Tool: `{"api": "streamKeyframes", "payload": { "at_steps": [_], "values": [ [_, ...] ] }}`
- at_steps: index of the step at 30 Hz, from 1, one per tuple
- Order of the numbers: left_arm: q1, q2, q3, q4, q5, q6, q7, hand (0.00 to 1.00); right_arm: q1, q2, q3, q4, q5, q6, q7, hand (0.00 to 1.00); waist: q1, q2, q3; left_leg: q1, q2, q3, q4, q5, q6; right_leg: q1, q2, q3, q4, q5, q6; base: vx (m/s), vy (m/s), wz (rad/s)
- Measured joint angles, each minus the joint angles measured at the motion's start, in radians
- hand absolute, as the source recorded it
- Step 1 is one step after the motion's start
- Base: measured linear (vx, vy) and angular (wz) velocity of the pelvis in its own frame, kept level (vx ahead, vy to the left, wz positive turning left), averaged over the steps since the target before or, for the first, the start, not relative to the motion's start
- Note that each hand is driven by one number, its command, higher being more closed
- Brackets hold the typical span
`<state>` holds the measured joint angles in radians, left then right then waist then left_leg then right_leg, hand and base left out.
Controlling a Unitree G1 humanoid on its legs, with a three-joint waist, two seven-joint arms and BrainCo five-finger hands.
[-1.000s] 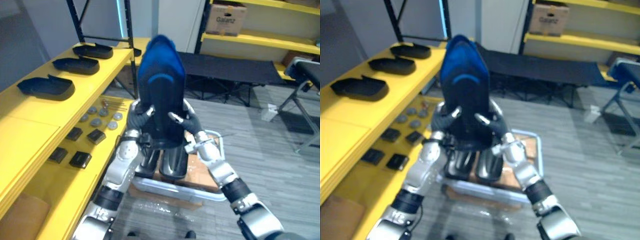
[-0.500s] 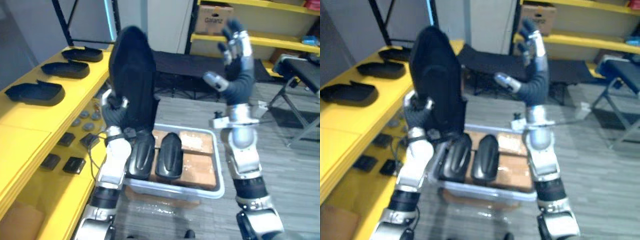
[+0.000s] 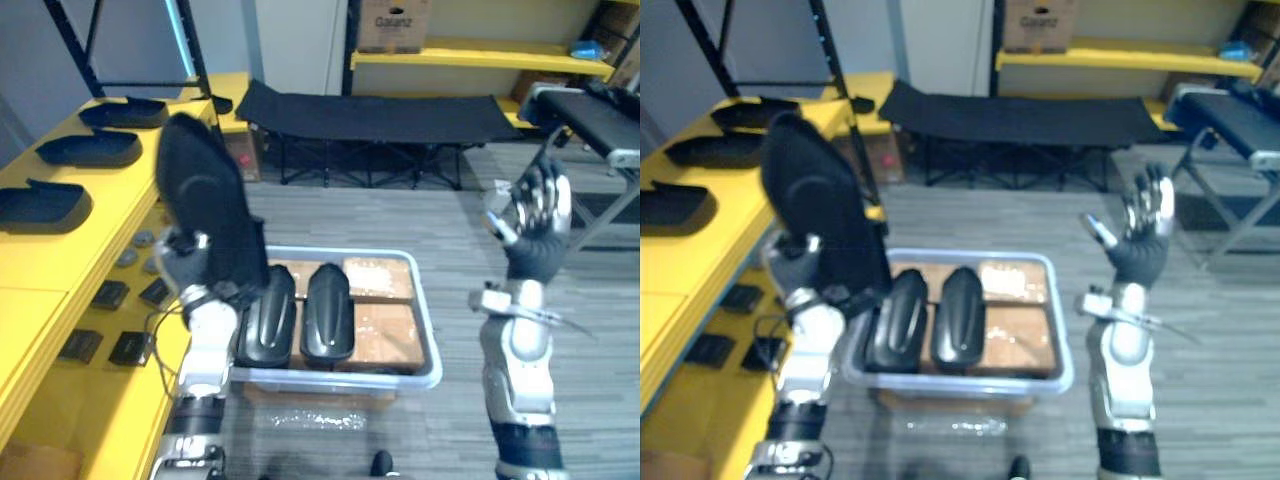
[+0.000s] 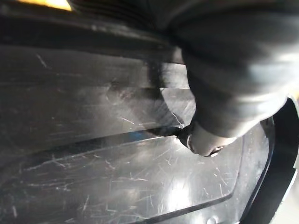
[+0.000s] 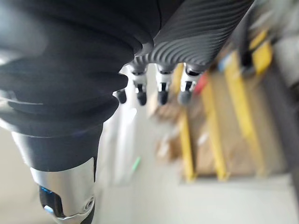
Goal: Walk over and take plastic housings, then place them on the shelf
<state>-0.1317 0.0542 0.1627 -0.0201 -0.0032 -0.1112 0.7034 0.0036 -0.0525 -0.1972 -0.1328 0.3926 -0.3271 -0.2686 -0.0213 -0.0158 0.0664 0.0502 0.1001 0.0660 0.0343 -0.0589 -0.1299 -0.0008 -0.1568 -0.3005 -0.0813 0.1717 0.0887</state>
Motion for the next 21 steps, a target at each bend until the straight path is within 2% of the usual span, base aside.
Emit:
{"api": "streamKeyframes", "payload": {
  "at_steps": [3, 4, 6, 12, 16, 17, 18, 21],
  "values": [
    [0.078, -0.064, -0.026, -0.172, -0.002, -0.076, -0.007, 1.00, 0.025, 0.056, 0.012, -0.005, 0.025, -0.030, 0.005, 0.00, 0.006, 0.004, -0.001, 0.001, 0.000, -0.001, 0.001, 0.000, 0.000, 0.003, -0.001, -0.001, 0.000, 0.000, 0.000, 0.00, 0.000, 0.00],
    [0.090, -0.074, -0.046, -0.217, -0.030, -0.111, -0.021, 1.00, 0.022, 0.067, 0.024, -0.005, 0.023, -0.032, 0.005, 0.00, 0.009, 0.006, -0.002, 0.001, 0.000, -0.002, 0.001, 0.000, 0.000, 0.005, -0.001, -0.002, 0.000, 0.000, 0.000, 0.00, 0.000, 0.00],
    [0.097, -0.074, -0.069, -0.243, -0.036, -0.144, -0.055, 1.00, 0.021, 0.067, 0.050, -0.006, 0.014, -0.046, 0.005, 0.00, 0.013, 0.013, -0.007, 0.000, -0.002, -0.003, 0.000, 0.000, 0.000, 0.008, -0.003, -0.005, 0.000, -0.003, 0.002, -0.05, 0.001, 0.04],
    [0.167, -0.067, -0.035, -0.299, -0.034, -0.150, -0.080, 1.00, 0.009, 0.056, 0.073, -0.012, -0.004, -0.061, 0.009, 0.00, 0.020, 0.034, -0.020, -0.011, -0.002, -0.026, 0.000, -0.004, 0.007, 0.018, -0.004, -0.032, -0.009, -0.022, 0.005, -0.02, -0.005, 0.11],
    [0.244, -0.062, 0.138, -0.338, -0.015, -0.149, -0.073, 1.00, -0.018, 0.039, 0.084, 0.035, -0.006, -0.059, 0.039, 0.00, 0.048, 0.036, -0.022, -0.041, -0.004, -0.082, 0.008, 0.000, 0.001, 0.028, -0.007, -0.090, -0.008, -0.030, 0.005, 0.04, -0.022, 0.41],
    [0.271, -0.061, 0.218, -0.348, -0.012, -0.149, -0.065, 1.00, -0.025, 0.028, 0.101, 0.062, -0.005, -0.057, 0.051, 0.00, 0.080, 0.036, -0.022, -0.053, -0.007, -0.115, 0.011, 0.002, -0.002, 0.038, -0.009, -0.125, -0.002, -0.029, 0.008, 0.08, -0.022, 0.62],
    [0.283, -0.061, 0.252, -0.353, -0.013, -0.149, -0.060, 1.00, -0.030, 0.023, 0.111, 0.076, -0.005, -0.054, 0.055, 0.00, 0.095, 0.036, -0.023, -0.054, -0.008, -0.126, 0.010, 0.005, -0.003, 0.042, -0.010, -0.138, 0.000, -0.029, 0.008, 0.10, -0.022, 0.71],
    [0.358, -0.061, 0.418, -0.361, -0.017, -0.149, -0.049, 1.00, -0.084, 0.014, 0.169, 0.167, -0.005, -0.017, 0.077, 0.00, 0.175, 0.038, -0.030, -0.075, -0.026, -0.211, 0.012, 0.014, 0.003, 0.074, -0.021, -0.230, 0.000, -0.032, 0.010, 0.09, 0.001, 0.73]
  ]
}}
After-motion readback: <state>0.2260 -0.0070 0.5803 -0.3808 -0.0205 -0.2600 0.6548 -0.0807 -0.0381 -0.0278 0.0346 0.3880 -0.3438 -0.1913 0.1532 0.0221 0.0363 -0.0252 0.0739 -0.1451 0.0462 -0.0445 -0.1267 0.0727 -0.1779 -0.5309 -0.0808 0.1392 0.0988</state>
